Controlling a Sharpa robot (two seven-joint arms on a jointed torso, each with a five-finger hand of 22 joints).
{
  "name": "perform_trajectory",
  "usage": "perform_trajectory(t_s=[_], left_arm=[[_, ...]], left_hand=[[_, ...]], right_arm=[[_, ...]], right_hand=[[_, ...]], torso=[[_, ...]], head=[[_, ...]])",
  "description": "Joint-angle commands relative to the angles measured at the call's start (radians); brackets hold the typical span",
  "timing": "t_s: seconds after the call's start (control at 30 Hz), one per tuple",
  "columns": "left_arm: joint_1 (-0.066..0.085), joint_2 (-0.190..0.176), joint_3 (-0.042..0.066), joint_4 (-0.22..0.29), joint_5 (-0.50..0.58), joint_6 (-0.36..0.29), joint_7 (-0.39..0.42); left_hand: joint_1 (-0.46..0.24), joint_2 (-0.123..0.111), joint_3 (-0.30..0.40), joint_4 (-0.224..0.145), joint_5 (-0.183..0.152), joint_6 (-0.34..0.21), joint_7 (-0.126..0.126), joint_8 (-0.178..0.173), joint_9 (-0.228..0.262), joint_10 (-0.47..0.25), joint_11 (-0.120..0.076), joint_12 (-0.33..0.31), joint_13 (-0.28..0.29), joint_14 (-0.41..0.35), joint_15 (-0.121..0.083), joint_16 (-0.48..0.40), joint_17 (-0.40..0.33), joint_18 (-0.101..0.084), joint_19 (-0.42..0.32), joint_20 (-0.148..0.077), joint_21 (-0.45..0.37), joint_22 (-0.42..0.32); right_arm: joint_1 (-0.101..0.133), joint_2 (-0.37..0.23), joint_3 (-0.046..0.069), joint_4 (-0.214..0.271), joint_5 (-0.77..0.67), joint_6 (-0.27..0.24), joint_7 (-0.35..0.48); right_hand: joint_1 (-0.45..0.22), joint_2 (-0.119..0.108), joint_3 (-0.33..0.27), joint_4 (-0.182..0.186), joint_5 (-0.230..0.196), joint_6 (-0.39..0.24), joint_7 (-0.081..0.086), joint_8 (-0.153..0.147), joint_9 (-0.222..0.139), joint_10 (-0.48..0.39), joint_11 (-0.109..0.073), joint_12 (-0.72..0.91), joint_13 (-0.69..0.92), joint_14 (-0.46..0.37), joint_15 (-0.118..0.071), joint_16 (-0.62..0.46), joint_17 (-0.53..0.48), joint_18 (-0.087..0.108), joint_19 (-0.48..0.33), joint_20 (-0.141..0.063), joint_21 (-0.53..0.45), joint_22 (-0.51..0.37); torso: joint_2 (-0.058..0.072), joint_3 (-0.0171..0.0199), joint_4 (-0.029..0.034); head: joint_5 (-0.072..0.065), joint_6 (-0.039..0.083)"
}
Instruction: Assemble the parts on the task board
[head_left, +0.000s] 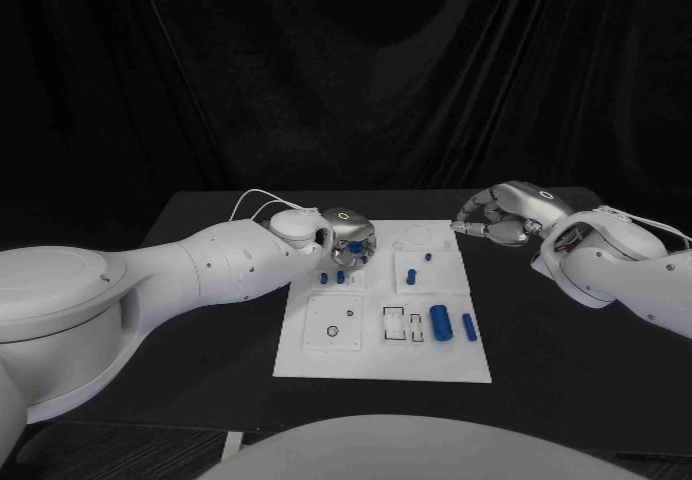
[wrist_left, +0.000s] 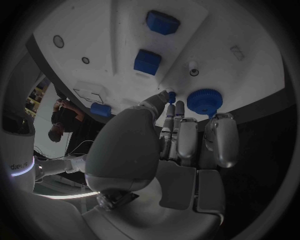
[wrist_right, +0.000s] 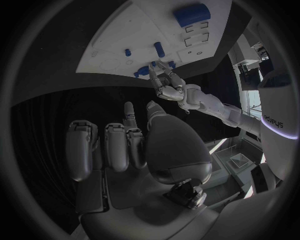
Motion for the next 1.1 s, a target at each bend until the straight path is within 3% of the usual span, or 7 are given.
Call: perform_trajectory(t_s=[0.03,0.23,0.43,0.5,0.87,0.97,1.1], left_arm=[[-0.006,0.006,0.001,-0.006,-0.002,0.002,0.021],[-0.014,0.010,0.001,-0.017,-0.002,-0.003,0.024],[-0.020,0.008,0.001,-0.020,-0.002,-0.022,0.033],[-0.022,0.007,0.001,-0.020,-0.002,-0.036,0.039],[-0.022,-0.028,0.001,0.026,-0.002,-0.142,0.061],[-0.013,-0.050,0.001,0.057,-0.002,-0.149,0.058],[0.019,-0.086,0.002,0.106,-0.002,-0.134,0.055]], left_hand=[[0.005,0.010,0.012,-0.004,0.008,0.015,0.000,-0.001,-0.008,0.013,-0.001,-0.021,-0.015,-0.006,0.001,-0.007,-0.011,-0.015,-0.005,-0.002,-0.008,0.180],[0.007,0.013,0.022,-0.009,0.012,0.030,0.001,0.000,-0.016,0.029,0.000,-0.039,-0.032,-0.005,0.001,-0.009,-0.015,-0.015,-0.004,-0.003,-0.010,0.181],[0.012,0.024,0.033,-0.020,0.013,0.083,0.000,0.014,-0.019,0.090,-0.003,-0.050,-0.051,-0.003,0.000,-0.012,-0.025,-0.017,0.005,-0.004,-0.001,0.184],[0.019,0.032,0.036,-0.029,0.014,0.115,-0.004,0.024,-0.018,0.123,-0.009,-0.055,-0.060,0.005,-0.006,-0.013,-0.026,-0.019,0.015,-0.006,0.009,0.187],[0.031,0.047,0.026,-0.057,0.033,0.181,0.012,0.027,-0.031,0.236,0.002,-0.089,-0.101,0.050,0.001,-0.003,-0.007,-0.030,0.058,-0.016,0.054,0.201],[0.030,0.046,0.023,-0.058,0.026,0.183,0.013,0.024,-0.036,0.245,0.003,-0.096,-0.107,0.052,0.001,-0.006,-0.012,-0.031,0.060,-0.018,0.056,0.202],[0.028,0.045,0.021,-0.059,0.013,0.176,0.012,0.012,-0.045,0.247,0.003,-0.112,-0.118,0.051,0.001,-0.013,-0.021,-0.029,0.057,-0.019,0.049,0.200]], right_arm=[[-0.002,-0.002,0.001,0.003,-0.002,-0.003,-0.001],[-0.002,-0.003,0.001,0.005,-0.002,-0.003,-0.002],[-0.002,-0.004,0.001,0.006,-0.002,-0.003,-0.002],[-0.002,-0.004,0.001,0.006,-0.002,-0.003,-0.002],[-0.002,-0.005,0.001,0.006,-0.002,-0.003,-0.002],[-0.003,-0.006,0.001,0.005,-0.002,-0.002,-0.003],[-0.003,-0.007,0.001,0.004,-0.002,0.001,-0.004]], right_hand=[[-0.002,0.006,-0.001,0.003,0.005,0.004,0.002,-0.003,-0.001,0.107,0.008,0.004,0.263,0.056,0.007,-0.004,-0.001,0.010,0.049,0.007,-0.004,0.219],[-0.002,0.006,-0.001,0.003,0.005,0.004,0.002,-0.003,-0.001,0.107,0.008,0.004,0.263,0.056,0.007,-0.004,-0.001,0.010,0.049,0.007,-0.004,0.219],[-0.001,0.007,-0.001,0.003,0.006,0.005,0.002,-0.003,-0.001,0.107,0.008,0.004,0.263,0.056,0.007,-0.004,-0.001,0.009,0.050,0.007,-0.003,0.219],[-0.001,0.007,-0.001,0.003,0.006,0.005,0.002,-0.003,-0.001,0.107,0.008,0.004,0.263,0.056,0.007,-0.004,-0.001,0.009,0.050,0.007,-0.003,0.219],[0.000,0.008,0.000,0.003,0.006,0.006,0.002,-0.003,-0.001,0.107,0.007,0.004,0.263,0.056,0.007,-0.004,-0.001,0.010,0.050,0.007,-0.004,0.219],[0.000,0.008,0.000,0.003,0.006,0.006,0.002,-0.003,-0.001,0.107,0.007,0.004,0.263,0.056,0.007,-0.004,-0.001,0.010,0.050,0.007,-0.004,0.219],[0.000,0.008,0.000,0.003,0.006,0.006,0.002,-0.003,-0.001,0.107,0.007,0.004,0.263,0.056,0.007,-0.004,-0.001,0.010,0.050,0.007,-0.004,0.219]], torso=[[0.000,0.0000,0.0000],[0.000,-0.0001,0.0001],[0.000,0.0000,0.0002],[0.000,-0.0002,0.0000],[-0.001,0.0002,0.0009],[-0.001,0.0001,0.0012],[-0.001,-0.0002,0.0008]], head=[[-0.002,0.000],[-0.001,0.000],[-0.001,0.000],[0.000,0.000],[-0.003,0.000],[-0.005,0.000],[-0.004,0.000]])
